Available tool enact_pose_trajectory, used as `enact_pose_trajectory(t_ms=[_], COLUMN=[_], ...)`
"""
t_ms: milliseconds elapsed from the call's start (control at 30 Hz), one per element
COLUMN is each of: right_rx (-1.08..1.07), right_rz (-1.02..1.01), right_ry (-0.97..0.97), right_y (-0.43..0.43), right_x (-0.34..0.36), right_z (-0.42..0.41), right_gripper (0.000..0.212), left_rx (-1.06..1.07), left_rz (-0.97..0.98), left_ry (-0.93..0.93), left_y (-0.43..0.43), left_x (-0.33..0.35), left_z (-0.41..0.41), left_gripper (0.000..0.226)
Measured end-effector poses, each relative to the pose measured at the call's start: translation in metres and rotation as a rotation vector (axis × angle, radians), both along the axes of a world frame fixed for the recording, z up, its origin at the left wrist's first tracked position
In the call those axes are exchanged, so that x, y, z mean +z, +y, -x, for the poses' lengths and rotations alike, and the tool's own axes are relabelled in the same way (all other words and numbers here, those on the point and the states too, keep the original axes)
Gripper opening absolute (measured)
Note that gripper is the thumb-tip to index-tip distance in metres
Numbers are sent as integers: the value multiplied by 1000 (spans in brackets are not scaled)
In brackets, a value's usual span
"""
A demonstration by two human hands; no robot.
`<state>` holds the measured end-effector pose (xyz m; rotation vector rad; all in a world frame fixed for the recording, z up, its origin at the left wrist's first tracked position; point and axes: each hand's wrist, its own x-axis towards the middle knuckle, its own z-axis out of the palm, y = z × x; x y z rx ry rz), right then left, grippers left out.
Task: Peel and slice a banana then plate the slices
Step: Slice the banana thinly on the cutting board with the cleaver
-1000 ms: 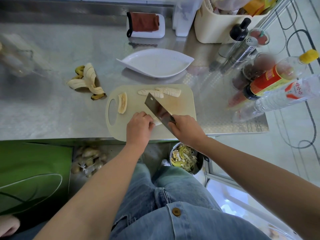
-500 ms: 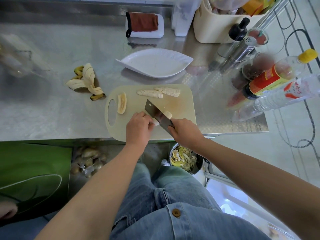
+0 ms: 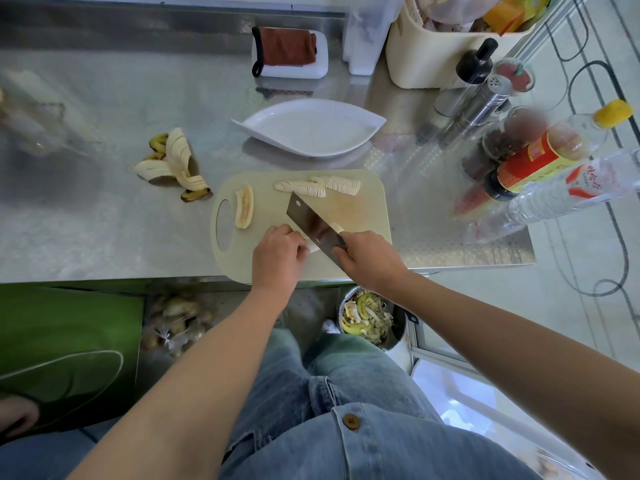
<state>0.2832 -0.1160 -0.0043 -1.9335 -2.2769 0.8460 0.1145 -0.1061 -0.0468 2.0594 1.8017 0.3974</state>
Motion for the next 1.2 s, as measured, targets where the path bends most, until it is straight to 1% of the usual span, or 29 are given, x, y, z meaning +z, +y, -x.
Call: enact_pose_trajectory(t_ms=[167,267,567,733,900,1067,1200], right_rx=[-7,-5,-26,16,27,52,27], right_rz=[45,37,-48,-41,-29,-7,14], right_ry=[-36,-55,25,2,-20,-88,-83], right_y=[-1,-4,-3,0,-1,-4,-3], right_x=[-7,-12,-5,-2,-3,-6,-8], right_z=[-1,-1,-3,-2,0,5,5], right_gripper=[20,23,20,18,21,20,21], left_rx=[6,6,-7,-9,0,0,-16], left_rz=[-1,-3,-8,1,-1,9,2], left_ry=[-2,-7,-21,-23,-30,-17,-40], left_y=[0,0,0,0,0,1,0], left_x=[-1,1,0,1,1,1,1], left_z=[0,0,2,2,1,0,4], left_gripper=[5,7,8,7,6,6,6])
